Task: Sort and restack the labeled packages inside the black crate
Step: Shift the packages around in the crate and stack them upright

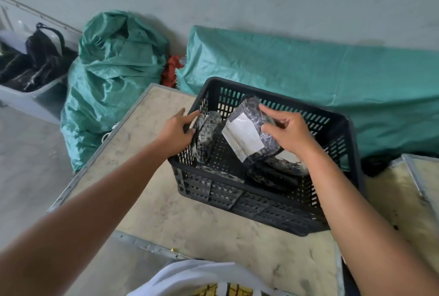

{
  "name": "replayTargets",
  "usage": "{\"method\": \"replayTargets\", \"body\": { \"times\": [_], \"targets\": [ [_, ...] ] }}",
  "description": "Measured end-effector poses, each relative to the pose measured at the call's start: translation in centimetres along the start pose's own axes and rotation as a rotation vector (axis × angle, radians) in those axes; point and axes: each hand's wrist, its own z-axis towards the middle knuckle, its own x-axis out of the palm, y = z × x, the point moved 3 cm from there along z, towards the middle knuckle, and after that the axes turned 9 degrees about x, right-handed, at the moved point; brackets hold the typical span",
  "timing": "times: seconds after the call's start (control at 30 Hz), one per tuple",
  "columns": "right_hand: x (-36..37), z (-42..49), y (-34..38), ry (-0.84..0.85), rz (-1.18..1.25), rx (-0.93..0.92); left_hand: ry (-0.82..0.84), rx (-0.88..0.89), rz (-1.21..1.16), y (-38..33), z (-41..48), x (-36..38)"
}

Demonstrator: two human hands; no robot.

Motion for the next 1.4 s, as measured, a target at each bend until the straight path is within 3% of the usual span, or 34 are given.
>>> {"method": "replayTargets", "body": {
  "times": [0.1, 0.17, 0.27, 0.37, 0.47, 0.6, 0.83, 0.93, 1.07, 1.17, 1.27, 1.4],
  "targets": [
    [-2.7, -1.0, 1.9, 0.015, 0.06, -0.028, -0.119, 0.184, 0.009, -3.0, -1.0, -1.1],
    [-4.3, -1.6, 3.2, 0.033, 0.089, -0.044, -0.138, 0.335, -0.242, -5.9, -1.3, -2.1],
    [-6.1, -3.0, 5.3, 0.049, 0.167, -0.04, 0.077, 0.466, -0.655, -10.8, -1.7, -3.5],
    [-7.5, -3.4, 6.3, 0.129, 0.219, -0.039, 0.309, 0.503, -0.744, -13.9, -1.7, -3.6],
    [-8.5, -3.4, 6.1, 0.22, 0.33, -0.018, 0.374, 0.486, -0.866, -15.2, -1.6, -2.9],
    [-9.2, -2.8, 5.5, 0.256, 0.375, 0.036, 0.277, 0.517, -0.891, -15.7, -1.1, -2.1],
    [-8.7, -1.1, 2.7, -0.135, 0.28, 0.03, 0.154, 0.271, -1.063, -12.5, 1.5, 0.6],
    [-6.7, -0.8, 0.5, -0.182, 0.156, 0.05, 0.087, 0.109, -1.149, -9.9, 2.8, 2.4],
    [-2.6, 1.1, -2.2, -0.108, -0.016, 0.122, 0.05, -0.076, -1.119, -7.4, 4.6, 4.7],
    [-0.4, 3.3, -3.8, -0.108, -0.052, 0.225, 0.056, -0.109, -0.999, -6.4, 6.0, 5.7],
    [1.3, 6.2, -4.5, -0.121, -0.081, 0.31, 0.117, -0.104, -0.682, -5.6, 7.6, 6.5],
    [4.1, 8.6, -5.8, -0.074, -0.18, 0.409, 0.351, -0.12, -0.258, -4.9, 8.8, 8.4]
  ]
}}
